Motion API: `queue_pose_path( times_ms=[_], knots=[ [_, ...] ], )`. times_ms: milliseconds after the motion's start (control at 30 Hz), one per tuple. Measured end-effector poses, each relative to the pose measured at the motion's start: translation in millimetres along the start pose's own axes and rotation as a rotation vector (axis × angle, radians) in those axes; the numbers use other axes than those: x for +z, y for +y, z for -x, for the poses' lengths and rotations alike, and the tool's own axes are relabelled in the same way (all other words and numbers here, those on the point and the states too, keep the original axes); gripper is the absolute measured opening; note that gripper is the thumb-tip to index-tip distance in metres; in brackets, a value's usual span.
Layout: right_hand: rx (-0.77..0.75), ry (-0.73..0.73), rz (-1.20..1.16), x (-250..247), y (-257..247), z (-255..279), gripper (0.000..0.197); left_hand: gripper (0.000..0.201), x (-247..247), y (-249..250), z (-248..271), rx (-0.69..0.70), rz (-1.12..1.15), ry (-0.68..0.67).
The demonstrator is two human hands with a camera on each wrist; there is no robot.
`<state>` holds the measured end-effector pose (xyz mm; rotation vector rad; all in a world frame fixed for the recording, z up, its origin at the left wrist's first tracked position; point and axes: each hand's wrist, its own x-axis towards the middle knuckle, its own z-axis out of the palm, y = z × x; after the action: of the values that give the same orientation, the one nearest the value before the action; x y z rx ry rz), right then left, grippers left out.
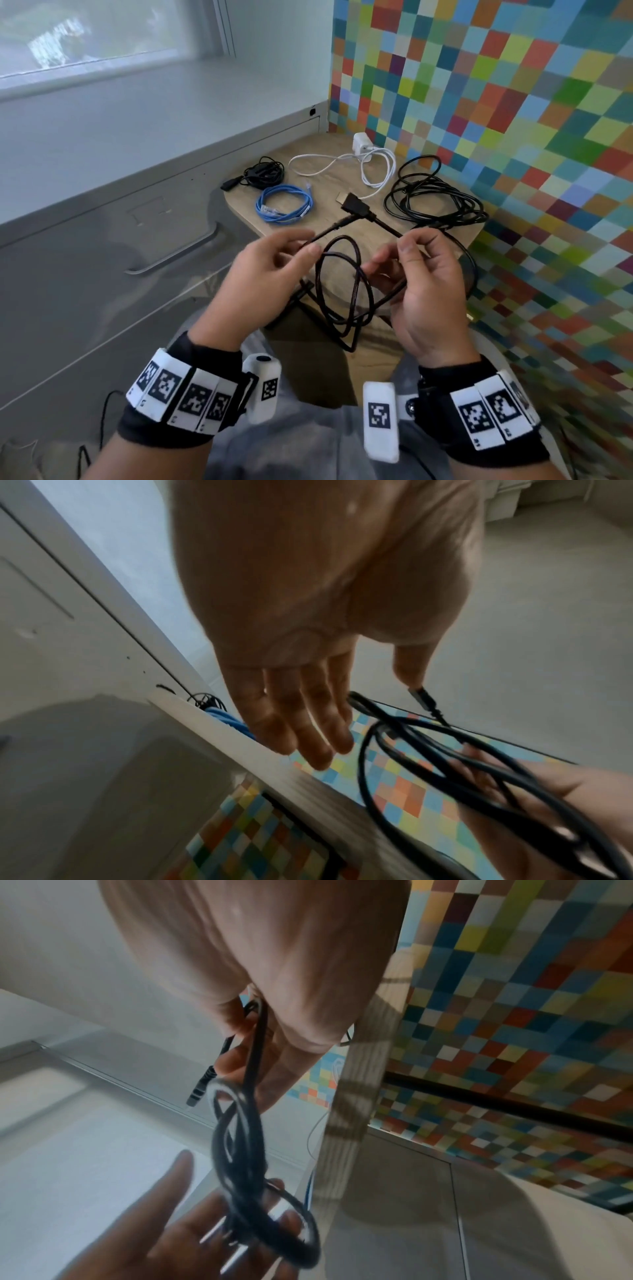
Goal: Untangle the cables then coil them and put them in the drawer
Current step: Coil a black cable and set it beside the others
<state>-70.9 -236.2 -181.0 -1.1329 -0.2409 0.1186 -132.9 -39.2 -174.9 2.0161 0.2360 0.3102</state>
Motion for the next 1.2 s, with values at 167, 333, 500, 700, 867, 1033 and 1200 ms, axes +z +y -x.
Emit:
queue_pose_path(
  times_ms=[167, 333, 500, 700, 867, 1033, 1200],
  knots=[
    [0.05, 0.037, -0.116, 6, -1, 1, 0.011, 0.013, 5, 6, 3, 0.015, -0.035, -0.045],
    [0.075, 0.082, -0.187, 0, -2, -3, 0.024, 0.017, -1, 5, -2, -0.01, 0.272, 0.216],
    [0.097, 0.0, -0.154, -1, 0, -3, 0.027, 0.02, 1, 5, -4, -0.023, 0.395, 0.377],
    [0.086, -0.128, -0.012, 3, 3, 2, 0.02, 0.018, 6, 4, -3, 0.057, 0.352, 0.378],
    [0.133, -0.203, -0.021, 9, 6, 4, 0.021, 0.014, 19, 6, -1, 0.072, 0.381, 0.459],
    [0.165, -0.266, -0.031, 15, 5, 12, 0.013, 0.022, 20, 6, -3, 0.059, 0.349, 0.558],
    [0.201, -0.32, 0.076, 23, 11, 18, 0.027, 0.025, 19, 17, 2, 0.136, 0.438, 0.475]
  ],
)
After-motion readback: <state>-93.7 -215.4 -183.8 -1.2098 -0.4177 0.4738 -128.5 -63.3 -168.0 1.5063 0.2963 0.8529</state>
